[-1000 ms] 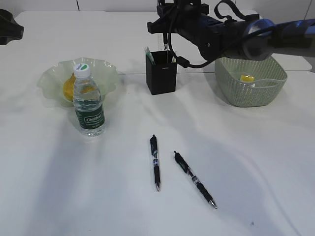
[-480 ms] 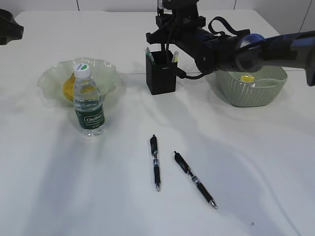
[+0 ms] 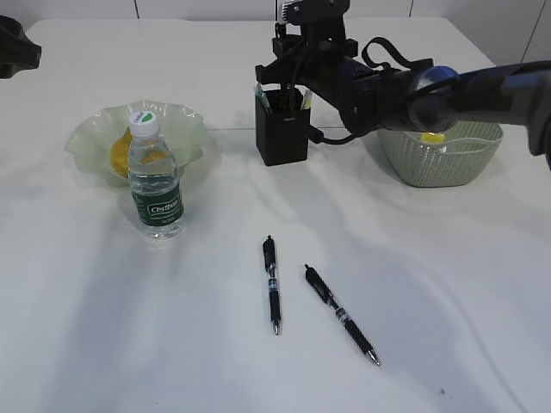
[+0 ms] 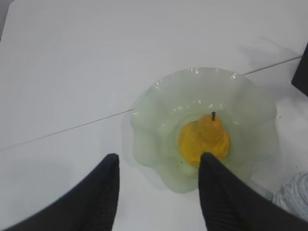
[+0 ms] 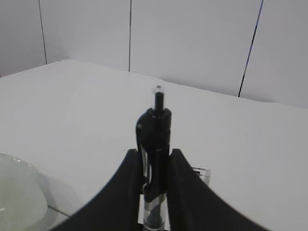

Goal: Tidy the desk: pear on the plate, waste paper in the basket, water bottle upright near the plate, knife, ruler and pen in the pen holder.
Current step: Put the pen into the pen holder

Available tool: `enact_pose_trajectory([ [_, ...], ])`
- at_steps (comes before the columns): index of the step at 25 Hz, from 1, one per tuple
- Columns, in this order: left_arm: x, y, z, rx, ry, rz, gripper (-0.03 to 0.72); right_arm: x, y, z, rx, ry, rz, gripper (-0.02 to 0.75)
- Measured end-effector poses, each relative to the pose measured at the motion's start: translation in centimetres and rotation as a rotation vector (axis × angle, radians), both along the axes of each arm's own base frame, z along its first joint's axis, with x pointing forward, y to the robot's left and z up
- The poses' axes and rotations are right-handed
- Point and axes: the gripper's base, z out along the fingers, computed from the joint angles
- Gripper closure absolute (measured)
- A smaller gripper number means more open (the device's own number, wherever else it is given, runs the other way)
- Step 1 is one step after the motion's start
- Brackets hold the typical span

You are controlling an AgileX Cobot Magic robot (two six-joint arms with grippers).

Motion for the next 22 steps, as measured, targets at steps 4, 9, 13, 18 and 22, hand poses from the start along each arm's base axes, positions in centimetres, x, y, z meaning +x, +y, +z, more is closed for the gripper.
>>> enact_pose_trajectory([
  [4,0.0,0.0,0.0,0.0,0.0,0.0,0.314,0.1,0.0,-0.2,0.0,0.006,0.0,0.638],
  [9,0.0,0.0,0.0,0.0,0.0,0.0,0.314,0.2,0.1,-0.3,-0.004,0.021,0.0,0.638],
  [13,0.0,0.0,0.0,0.0,0.0,0.0,0.314,0.2,0.1,-1.0,-0.012,0.044,-0.001,0.638],
  [18,0.0,0.0,0.0,0.0,0.0,0.0,0.315,0.3,0.1,-1.0,-0.012,0.045,-0.001,0.638],
  [22,0.0,0.0,0.0,0.0,0.0,0.0,0.318,0.4,0.1,-0.9,-0.013,0.046,-0.001,0.638],
])
